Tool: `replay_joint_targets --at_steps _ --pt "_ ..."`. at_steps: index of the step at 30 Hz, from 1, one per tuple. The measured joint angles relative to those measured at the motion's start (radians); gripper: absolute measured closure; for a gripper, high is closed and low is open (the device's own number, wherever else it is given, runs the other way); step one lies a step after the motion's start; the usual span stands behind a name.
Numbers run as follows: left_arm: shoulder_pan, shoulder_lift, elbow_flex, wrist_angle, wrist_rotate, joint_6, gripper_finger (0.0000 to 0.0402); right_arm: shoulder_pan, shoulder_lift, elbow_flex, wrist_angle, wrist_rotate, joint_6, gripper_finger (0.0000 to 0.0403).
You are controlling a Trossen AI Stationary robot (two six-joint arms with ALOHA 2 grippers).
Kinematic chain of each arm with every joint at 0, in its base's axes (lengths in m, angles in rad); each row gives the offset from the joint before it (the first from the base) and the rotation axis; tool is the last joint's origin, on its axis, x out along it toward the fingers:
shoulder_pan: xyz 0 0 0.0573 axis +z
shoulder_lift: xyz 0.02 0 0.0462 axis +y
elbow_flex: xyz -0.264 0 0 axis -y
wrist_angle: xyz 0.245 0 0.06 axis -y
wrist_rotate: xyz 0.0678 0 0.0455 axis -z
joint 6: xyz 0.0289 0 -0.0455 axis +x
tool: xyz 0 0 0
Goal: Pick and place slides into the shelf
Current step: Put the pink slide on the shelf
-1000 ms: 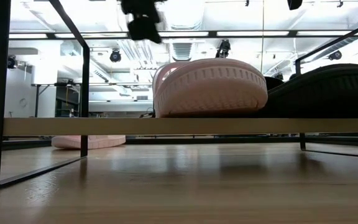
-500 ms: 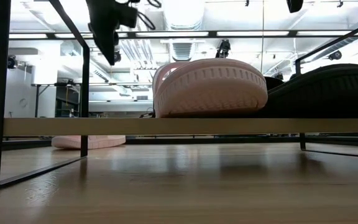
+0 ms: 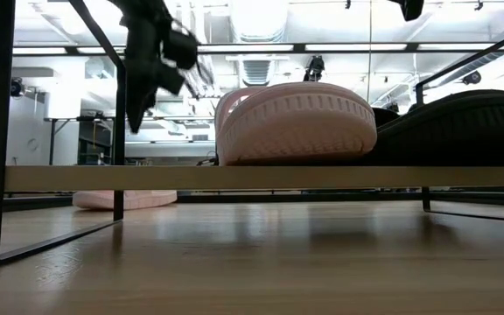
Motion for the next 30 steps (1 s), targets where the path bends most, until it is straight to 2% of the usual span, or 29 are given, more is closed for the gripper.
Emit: replay_joint_targets --at_steps 13,19,30 --pt "0.075 0.212 0.004 -0.013 -0.043 0.001 0.0159 0.000 0.063 0.000 0.000 0.000 0.016 0.0154" --pt "0.080 0.249 0.004 -0.010 -0.066 0.052 0.0159 0.000 0.076 0.000 0.000 0.000 0.016 0.0154" --pt "0.080 0.253 0.005 0.039 -0.091 0.264 0.0159 0.000 0.067 0.000 0.001 0.001 0.016 0.0154"
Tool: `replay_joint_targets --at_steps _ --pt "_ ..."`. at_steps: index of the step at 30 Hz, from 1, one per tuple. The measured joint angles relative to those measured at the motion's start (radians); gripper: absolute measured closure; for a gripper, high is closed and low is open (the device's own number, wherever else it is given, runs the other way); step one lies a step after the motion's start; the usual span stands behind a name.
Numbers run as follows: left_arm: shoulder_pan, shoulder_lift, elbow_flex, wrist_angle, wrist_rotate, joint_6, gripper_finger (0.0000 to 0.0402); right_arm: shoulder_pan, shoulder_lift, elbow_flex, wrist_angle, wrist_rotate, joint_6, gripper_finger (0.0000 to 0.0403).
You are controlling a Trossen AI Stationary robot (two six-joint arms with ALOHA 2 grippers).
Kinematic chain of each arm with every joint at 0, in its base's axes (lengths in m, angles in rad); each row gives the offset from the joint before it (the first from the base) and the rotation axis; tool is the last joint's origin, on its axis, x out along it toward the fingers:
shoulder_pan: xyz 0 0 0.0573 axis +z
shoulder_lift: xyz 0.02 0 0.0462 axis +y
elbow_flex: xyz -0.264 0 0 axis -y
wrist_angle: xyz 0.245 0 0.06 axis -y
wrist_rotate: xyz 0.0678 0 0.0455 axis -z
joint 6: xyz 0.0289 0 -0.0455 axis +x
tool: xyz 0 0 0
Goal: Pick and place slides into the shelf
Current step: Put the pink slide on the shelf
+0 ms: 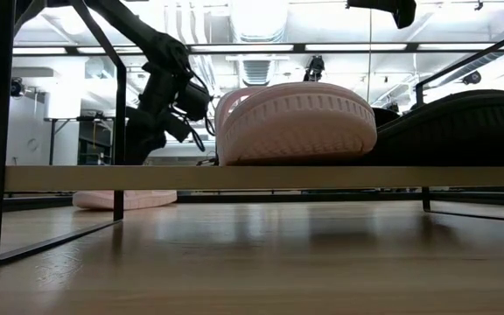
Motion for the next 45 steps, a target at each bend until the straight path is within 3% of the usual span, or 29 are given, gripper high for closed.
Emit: replay_joint_targets --at_steps 6,17,23,33,45 --pt "0.000 0.021 0.000 0.011 0.003 0.077 0.0159 0.000 0.000 0.000 0.001 0.000 0.000 0.0154" --pt "0.000 0.107 -0.003 -0.014 0.033 0.076 0.0167 0.000 -0.001 0.000 0.000 0.000 0.023 0.0154" --pt "0.000 0.105 -0.003 -0.035 0.083 0.079 0.0226 0.000 0.000 0.000 0.000 0.000 0.026 0.0154" --pt "0.000 0.105 -0.009 -0.082 0.108 0.078 0.0387 0.000 0.000 0.000 0.000 0.000 0.025 0.0154" --pt "0.000 0.061 0.048 -0.142 0.055 0.066 0.0400 0.000 -0.001 0.000 0.000 0.000 0.022 0.0154"
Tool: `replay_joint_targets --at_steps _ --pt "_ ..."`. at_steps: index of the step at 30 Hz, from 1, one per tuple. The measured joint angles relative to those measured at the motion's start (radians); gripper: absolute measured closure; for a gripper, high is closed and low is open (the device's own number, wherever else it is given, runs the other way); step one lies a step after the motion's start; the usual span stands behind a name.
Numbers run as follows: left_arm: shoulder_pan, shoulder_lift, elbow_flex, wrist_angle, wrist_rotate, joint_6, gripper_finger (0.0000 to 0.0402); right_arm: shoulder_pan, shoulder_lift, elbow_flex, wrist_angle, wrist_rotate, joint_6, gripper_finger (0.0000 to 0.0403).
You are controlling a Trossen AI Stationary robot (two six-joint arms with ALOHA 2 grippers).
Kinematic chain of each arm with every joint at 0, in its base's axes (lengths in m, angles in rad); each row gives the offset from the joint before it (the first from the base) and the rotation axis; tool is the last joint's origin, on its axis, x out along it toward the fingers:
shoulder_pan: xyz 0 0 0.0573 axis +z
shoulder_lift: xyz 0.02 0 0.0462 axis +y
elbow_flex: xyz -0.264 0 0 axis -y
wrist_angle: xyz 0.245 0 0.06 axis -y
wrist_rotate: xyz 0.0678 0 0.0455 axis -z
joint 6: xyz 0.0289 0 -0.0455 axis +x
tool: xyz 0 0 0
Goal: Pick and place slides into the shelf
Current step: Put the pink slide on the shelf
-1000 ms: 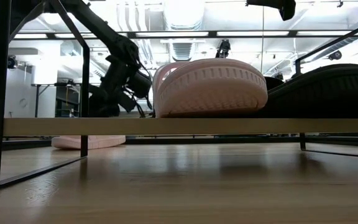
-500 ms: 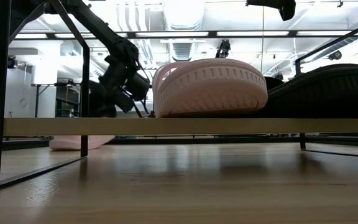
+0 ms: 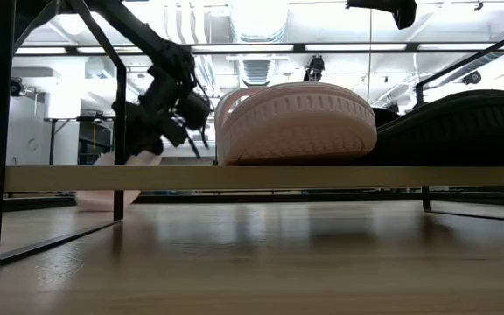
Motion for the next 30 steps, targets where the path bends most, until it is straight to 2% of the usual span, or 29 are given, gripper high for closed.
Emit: replay_joint_targets --at_steps 8,14,19,22,30 --pt "-0.002 -0.070 0.157 -0.018 0.019 -0.044 0.0401 0.000 0.000 0.000 0.000 0.000 -0.005 0.0154" --pt "-0.008 -0.103 0.326 -0.023 0.136 -0.078 0.0401 0.000 0.000 0.000 0.000 0.000 -0.007 0.0154" --pt "-0.030 -0.104 0.477 -0.014 0.301 -0.121 0.0401 0.000 0.000 0.000 0.000 0.000 -0.007 0.0154" --pt "-0.070 -0.104 0.537 -0.007 0.372 -0.138 0.0401 0.000 0.000 0.000 0.000 0.000 -0.007 0.0154" --pt "-0.251 -0.104 0.591 -0.018 0.375 -0.189 0.0401 0.000 0.000 0.000 0.000 0.000 -0.007 0.0154"
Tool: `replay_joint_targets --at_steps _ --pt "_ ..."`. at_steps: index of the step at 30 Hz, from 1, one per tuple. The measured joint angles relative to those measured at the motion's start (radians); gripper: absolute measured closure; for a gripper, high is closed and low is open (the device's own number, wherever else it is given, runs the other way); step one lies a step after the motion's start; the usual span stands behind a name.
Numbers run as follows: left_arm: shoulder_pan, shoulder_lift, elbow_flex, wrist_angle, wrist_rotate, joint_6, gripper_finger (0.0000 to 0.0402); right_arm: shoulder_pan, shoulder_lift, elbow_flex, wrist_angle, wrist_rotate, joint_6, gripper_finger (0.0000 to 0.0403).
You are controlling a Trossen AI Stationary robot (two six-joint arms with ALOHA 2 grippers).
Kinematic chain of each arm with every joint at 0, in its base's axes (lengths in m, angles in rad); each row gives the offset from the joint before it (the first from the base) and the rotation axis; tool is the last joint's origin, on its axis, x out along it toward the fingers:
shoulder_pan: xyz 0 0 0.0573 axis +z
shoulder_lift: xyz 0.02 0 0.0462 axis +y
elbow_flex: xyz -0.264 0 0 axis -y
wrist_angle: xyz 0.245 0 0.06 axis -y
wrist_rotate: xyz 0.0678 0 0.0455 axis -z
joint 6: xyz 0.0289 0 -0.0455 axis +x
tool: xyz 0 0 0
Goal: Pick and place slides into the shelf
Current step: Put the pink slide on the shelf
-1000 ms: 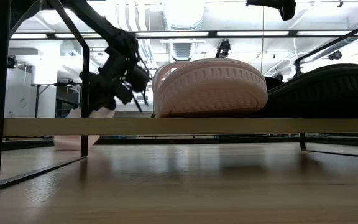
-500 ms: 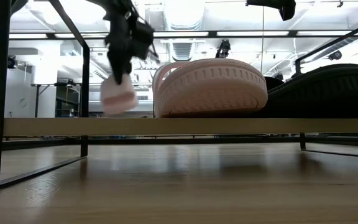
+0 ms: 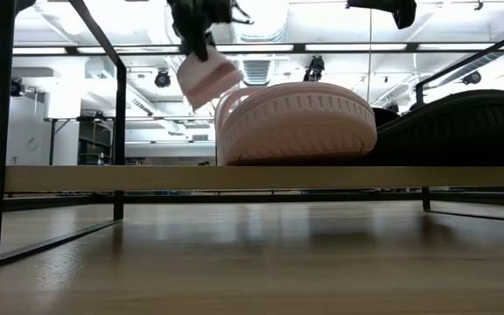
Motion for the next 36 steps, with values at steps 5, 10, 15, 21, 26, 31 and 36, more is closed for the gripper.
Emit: replay_joint_targets --at_steps 5,10,15,21,26,31,36 --pt "-0.126 0.001 -0.003 0.004 -0.002 -0.062 0.0401 0.000 0.000 0.000 0.000 0.000 0.003 0.0154" --pt "-0.217 0.001 -0.003 0.052 -0.003 -0.186 0.0401 0.000 0.000 0.000 0.000 0.000 0.002 0.0154" --pt "-0.283 0.012 -0.013 0.082 -0.002 -0.346 0.0401 0.000 0.000 0.000 0.000 0.000 0.003 0.0154" --pt "-0.351 0.045 -0.013 0.046 0.021 -0.402 0.0402 0.000 0.000 0.000 0.000 0.000 0.003 0.0154" --pt "-0.389 0.070 -0.014 0.007 0.038 -0.420 0.0402 0.000 0.000 0.000 0.000 0.000 0.003 0.0154" --pt "-0.423 0.096 -0.015 -0.038 0.037 -0.432 0.0402 0.000 0.000 0.000 -0.001 0.000 0.003 0.0154" --pt "-0.458 0.132 -0.015 -0.040 0.106 -0.458 0.0402 0.000 0.000 0.000 -0.002 -0.004 0.003 0.0154"
